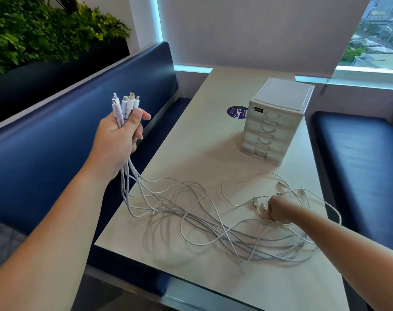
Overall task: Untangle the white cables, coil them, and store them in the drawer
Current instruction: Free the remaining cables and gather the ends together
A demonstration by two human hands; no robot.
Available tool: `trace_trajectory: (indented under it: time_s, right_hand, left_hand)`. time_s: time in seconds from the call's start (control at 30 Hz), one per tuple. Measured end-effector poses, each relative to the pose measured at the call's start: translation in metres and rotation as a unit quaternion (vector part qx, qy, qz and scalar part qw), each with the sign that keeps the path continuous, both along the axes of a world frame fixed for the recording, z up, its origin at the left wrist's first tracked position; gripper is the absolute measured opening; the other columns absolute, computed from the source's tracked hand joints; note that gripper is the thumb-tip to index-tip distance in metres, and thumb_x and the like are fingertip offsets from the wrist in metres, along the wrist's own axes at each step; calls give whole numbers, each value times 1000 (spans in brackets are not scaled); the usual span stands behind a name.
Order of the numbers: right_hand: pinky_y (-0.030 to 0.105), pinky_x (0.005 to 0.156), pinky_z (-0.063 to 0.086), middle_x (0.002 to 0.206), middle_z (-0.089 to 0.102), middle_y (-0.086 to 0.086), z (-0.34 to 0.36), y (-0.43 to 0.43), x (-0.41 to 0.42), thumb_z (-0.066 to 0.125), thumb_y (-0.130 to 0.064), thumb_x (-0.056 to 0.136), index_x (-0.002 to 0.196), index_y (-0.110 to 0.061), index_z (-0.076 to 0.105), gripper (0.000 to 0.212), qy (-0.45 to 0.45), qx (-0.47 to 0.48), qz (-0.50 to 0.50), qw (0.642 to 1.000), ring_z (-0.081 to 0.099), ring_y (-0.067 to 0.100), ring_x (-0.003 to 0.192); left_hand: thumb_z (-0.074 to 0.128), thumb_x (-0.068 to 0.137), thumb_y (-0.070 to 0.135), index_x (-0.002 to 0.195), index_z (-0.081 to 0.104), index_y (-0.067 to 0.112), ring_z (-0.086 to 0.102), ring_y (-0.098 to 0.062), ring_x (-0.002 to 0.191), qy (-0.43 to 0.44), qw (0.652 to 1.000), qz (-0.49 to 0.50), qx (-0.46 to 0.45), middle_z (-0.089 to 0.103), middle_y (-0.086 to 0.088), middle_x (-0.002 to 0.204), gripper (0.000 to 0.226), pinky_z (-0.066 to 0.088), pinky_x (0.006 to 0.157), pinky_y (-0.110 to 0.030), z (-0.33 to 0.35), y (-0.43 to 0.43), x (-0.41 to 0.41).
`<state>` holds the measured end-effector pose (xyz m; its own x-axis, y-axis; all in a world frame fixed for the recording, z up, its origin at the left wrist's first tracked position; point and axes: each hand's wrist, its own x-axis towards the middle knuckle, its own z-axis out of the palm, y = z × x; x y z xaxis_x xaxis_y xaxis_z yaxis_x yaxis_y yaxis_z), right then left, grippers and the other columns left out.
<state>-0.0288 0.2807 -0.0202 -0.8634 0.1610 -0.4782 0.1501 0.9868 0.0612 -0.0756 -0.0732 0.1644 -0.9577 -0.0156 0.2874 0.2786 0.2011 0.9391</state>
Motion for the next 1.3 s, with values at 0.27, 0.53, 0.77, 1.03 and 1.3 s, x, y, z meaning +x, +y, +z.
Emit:
trace_trajectory:
  time_s: [0.27,0.53,0.77,1.03,1.3]
  right_hand:
    - [35,77,49,87,62,4,-5,4,3,48,-18,94,90,-13,44,8,63,-124,-34,990,58,26,83]
    - [18,60,39,68,65,-1,32,-20,-7,46,-5,94,75,-16,44,22,224,-341,-107,906,63,23,72]
    - [27,58,47,71,66,6,73,-57,-11,44,-2,97,83,-16,44,20,247,-528,-109,805,65,24,66]
    - [19,65,50,80,64,5,114,-120,-16,55,9,88,78,-11,56,23,279,-598,-45,750,70,16,74]
    - [12,55,42,79,63,-5,131,-153,-15,58,0,90,91,-17,64,18,310,-593,-3,743,64,12,60]
  left_hand:
    - [50,102,28,82,55,17,23,-4,45,-44,998,-18,39,30,15,50,24,22,41,-16,-15,4,0]
    - [51,101,29,81,50,17,23,-5,43,-81,994,-33,64,30,13,48,23,22,39,-17,-25,18,5]
    - [45,103,31,85,52,14,23,-5,44,-117,987,-76,85,32,12,51,26,21,41,-18,-34,28,13]
    - [44,104,25,98,57,17,22,-6,47,-137,978,-120,103,31,9,56,17,18,44,-22,-45,32,14]
    - [55,97,35,110,59,9,24,-8,50,-167,973,-121,104,31,6,58,30,25,45,-20,-52,33,15]
